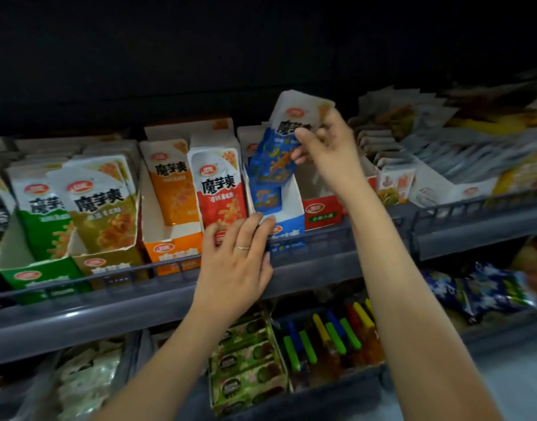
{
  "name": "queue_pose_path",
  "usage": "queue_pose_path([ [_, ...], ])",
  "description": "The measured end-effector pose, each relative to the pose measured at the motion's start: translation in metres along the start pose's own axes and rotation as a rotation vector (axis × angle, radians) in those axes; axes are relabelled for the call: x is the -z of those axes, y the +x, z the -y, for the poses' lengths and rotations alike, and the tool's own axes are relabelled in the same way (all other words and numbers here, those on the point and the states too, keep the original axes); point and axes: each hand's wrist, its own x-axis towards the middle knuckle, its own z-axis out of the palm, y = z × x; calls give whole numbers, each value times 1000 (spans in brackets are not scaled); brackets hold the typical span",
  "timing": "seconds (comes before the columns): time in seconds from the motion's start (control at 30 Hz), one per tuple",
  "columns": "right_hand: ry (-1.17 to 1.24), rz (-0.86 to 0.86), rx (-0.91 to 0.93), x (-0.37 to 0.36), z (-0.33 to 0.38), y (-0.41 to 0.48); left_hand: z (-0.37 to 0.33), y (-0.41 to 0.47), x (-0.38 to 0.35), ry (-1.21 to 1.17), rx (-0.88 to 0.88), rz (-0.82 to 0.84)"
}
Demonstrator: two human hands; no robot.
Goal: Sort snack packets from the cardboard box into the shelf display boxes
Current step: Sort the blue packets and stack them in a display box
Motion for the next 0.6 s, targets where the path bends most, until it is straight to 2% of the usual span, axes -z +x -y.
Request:
queue_pose_path([
  [0.13,-168,96,-10,-9,-4,3,-1,0,-2,20,4,7],
  [0.4,-614,61,-31,-26,-24,0,0,-1,-2,14,-4,-29],
  [0.53,-634,121,-16,-31,-20,-5,0,-1,-2,0,-2,-25],
  [0.6,-750,174,37,-29,-17,-7,0,-1,-2,-1,-3,-23],
])
